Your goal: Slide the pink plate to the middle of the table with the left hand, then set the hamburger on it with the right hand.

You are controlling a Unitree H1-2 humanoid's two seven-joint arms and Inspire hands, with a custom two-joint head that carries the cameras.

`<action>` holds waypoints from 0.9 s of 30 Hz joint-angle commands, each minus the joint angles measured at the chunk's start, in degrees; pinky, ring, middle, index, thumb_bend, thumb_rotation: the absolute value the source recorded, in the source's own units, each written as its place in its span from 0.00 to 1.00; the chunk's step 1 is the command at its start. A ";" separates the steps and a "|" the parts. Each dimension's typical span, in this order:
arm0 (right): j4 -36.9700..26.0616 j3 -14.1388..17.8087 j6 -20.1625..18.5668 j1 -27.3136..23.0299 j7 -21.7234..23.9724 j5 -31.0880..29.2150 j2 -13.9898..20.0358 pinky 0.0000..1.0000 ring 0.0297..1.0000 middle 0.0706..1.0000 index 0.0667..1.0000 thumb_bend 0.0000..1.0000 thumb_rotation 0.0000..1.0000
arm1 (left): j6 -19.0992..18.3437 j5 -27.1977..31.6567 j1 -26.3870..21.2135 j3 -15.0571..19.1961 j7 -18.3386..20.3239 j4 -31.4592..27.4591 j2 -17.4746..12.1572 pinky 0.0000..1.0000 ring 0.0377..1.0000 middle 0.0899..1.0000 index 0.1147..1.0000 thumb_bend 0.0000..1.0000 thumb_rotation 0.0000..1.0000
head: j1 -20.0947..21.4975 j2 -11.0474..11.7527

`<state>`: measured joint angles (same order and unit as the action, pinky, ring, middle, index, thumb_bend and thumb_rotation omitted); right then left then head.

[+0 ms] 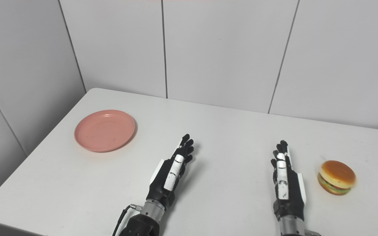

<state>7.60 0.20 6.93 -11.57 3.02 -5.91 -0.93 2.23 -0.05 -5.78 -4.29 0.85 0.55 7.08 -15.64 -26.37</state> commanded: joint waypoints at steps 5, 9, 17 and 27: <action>-3.19 -0.03 -2.22 3.99 0.52 -1.04 -0.20 1.00 1.00 1.00 1.00 0.47 0.99 | -7.78 0.83 -2.72 1.70 0.44 -9.72 -2.98 1.00 1.00 1.00 0.99 0.78 1.00 | -0.08 -0.26; -4.35 -0.18 -3.14 4.42 0.30 -0.99 -0.46 1.00 1.00 1.00 1.00 0.45 0.98 | -11.04 1.48 -3.76 2.16 1.62 -12.15 -5.23 1.00 1.00 1.00 1.00 0.79 1.00 | 0.20 -0.44; -4.85 -0.25 -3.94 4.60 0.37 -1.25 -0.56 1.00 1.00 1.00 1.00 0.45 0.98 | -16.61 3.30 -5.34 3.45 1.73 -16.00 -6.12 1.00 1.00 1.00 1.00 0.79 1.00 | 0.05 -0.70; -5.17 -0.19 -4.10 4.62 0.10 -1.21 -0.99 1.00 1.00 1.00 1.00 0.43 0.98 | -16.52 2.83 -9.26 5.65 2.32 -14.21 -10.08 1.00 1.00 1.00 1.00 0.75 1.00 | -0.12 -0.81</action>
<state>2.57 -0.18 2.75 -7.98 3.07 -6.72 -1.66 -14.77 3.38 -12.06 1.05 2.60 -13.21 -1.13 -15.82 -27.16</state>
